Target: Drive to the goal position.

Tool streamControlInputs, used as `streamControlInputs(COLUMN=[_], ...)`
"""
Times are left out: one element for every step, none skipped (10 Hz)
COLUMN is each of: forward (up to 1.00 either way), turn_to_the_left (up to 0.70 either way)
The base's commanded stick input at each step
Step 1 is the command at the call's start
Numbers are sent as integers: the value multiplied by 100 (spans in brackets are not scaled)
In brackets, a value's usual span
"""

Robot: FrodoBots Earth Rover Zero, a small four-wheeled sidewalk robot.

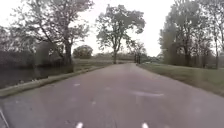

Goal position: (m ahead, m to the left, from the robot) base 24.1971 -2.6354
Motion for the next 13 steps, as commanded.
streamControlInputs(forward=[100, 100, 100, 100, 100, 100, 100, 100, 100, 100, 100, 100, 100], turn_to_the_left=[0, 0, 0, 0, 0, 0, 0, 0, 0, 0, 0, 0, 0])
